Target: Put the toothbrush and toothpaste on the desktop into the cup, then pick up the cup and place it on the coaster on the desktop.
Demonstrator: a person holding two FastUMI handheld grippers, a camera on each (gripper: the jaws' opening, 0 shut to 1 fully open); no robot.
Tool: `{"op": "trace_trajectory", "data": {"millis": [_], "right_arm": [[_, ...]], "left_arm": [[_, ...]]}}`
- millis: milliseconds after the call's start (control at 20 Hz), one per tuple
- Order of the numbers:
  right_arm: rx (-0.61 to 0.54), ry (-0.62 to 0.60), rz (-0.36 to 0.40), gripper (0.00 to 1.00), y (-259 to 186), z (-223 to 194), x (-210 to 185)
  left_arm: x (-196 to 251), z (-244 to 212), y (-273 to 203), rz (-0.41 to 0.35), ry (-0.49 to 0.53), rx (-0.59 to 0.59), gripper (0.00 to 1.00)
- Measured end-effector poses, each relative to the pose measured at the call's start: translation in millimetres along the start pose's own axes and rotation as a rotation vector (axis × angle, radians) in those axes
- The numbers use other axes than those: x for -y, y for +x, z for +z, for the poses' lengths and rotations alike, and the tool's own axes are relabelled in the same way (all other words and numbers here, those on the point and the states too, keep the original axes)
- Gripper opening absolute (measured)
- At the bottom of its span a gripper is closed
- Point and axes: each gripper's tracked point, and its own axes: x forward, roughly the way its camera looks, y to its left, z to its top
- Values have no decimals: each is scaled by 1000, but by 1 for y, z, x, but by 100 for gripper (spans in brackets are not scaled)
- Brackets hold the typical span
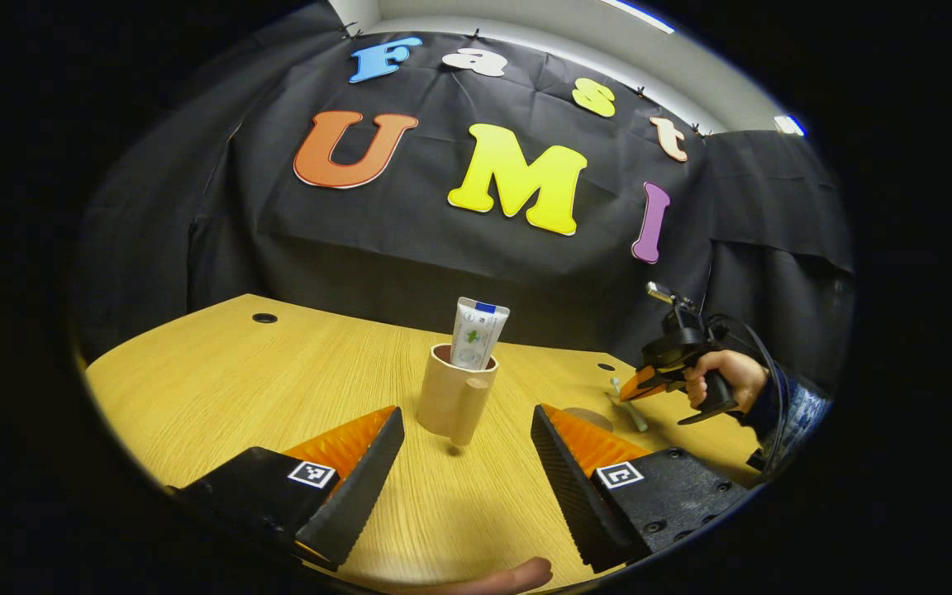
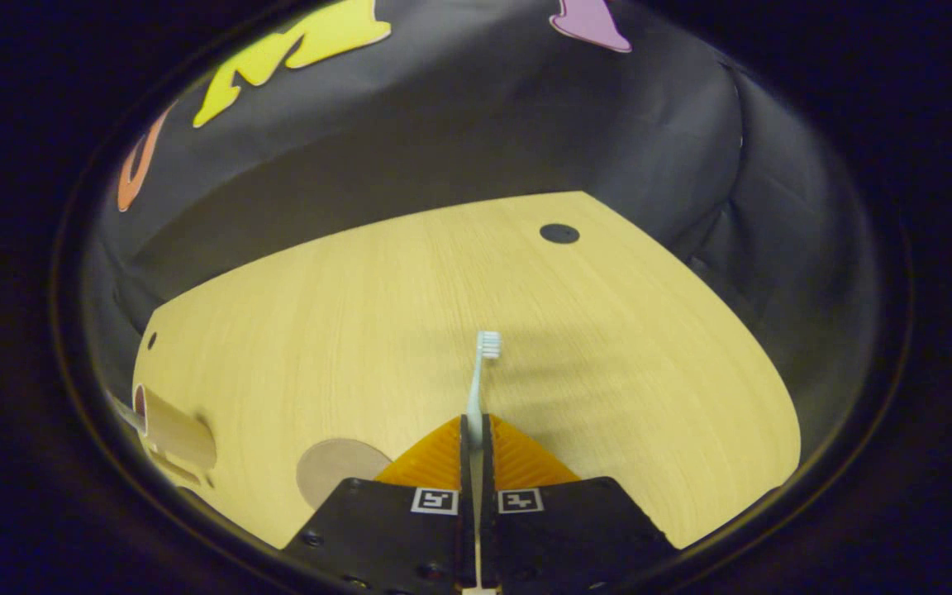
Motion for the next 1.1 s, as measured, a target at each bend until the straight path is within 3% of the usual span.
{"op": "trace_trajectory", "data": {"millis": [350, 850, 1100], "right_arm": [[156, -104, 119, 2, -60, 23, -34], [460, -236, 394, 2, -151, 60, -183], [602, -270, 472, 2, -155, 77, -240]], "left_arm": [[8, -6, -3, -16, -4, -9, 99], [5, -10, -3, -10, -35, -28, 99], [1, -16, -2, 3, -40, -51, 99]]}}
